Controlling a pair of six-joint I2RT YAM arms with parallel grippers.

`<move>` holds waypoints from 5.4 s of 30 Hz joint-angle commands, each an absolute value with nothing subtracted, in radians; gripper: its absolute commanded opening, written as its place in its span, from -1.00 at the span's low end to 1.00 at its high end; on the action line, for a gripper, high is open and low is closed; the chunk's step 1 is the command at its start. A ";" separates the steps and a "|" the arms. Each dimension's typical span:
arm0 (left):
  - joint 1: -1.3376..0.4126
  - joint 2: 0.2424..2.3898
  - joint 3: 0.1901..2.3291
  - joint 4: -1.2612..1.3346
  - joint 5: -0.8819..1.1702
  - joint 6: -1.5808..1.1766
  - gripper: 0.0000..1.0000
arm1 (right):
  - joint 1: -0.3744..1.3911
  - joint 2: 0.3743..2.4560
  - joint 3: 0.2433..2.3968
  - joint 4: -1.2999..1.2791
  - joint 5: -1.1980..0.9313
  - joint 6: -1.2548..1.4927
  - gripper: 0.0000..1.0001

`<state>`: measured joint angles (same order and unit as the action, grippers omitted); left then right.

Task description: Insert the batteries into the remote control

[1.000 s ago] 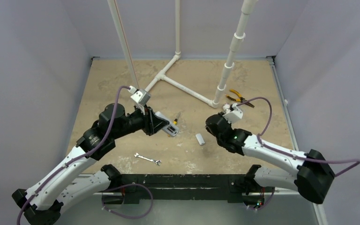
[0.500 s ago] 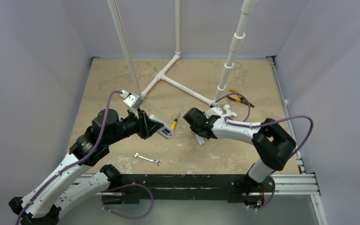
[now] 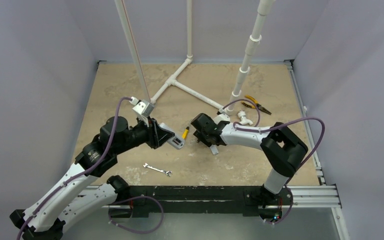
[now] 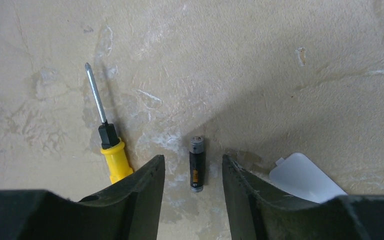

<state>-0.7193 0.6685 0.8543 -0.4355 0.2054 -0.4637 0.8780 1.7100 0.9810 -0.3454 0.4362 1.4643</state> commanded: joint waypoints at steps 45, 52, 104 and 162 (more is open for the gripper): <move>-0.712 0.573 0.849 -0.423 0.101 -0.451 -1.00 | 0.721 1.820 1.150 -0.518 -0.468 -1.307 -0.08; -0.712 0.569 0.850 -0.425 0.101 -0.450 -1.00 | 0.717 1.882 1.222 -0.604 -0.448 -1.329 -0.11; -0.712 0.574 0.829 -0.398 0.088 -0.472 -1.00 | 0.658 1.988 1.382 -0.790 -0.535 -1.333 -0.20; -0.709 0.919 0.742 0.161 0.403 -0.874 -1.00 | 0.937 1.089 1.291 -0.713 0.121 0.109 -1.00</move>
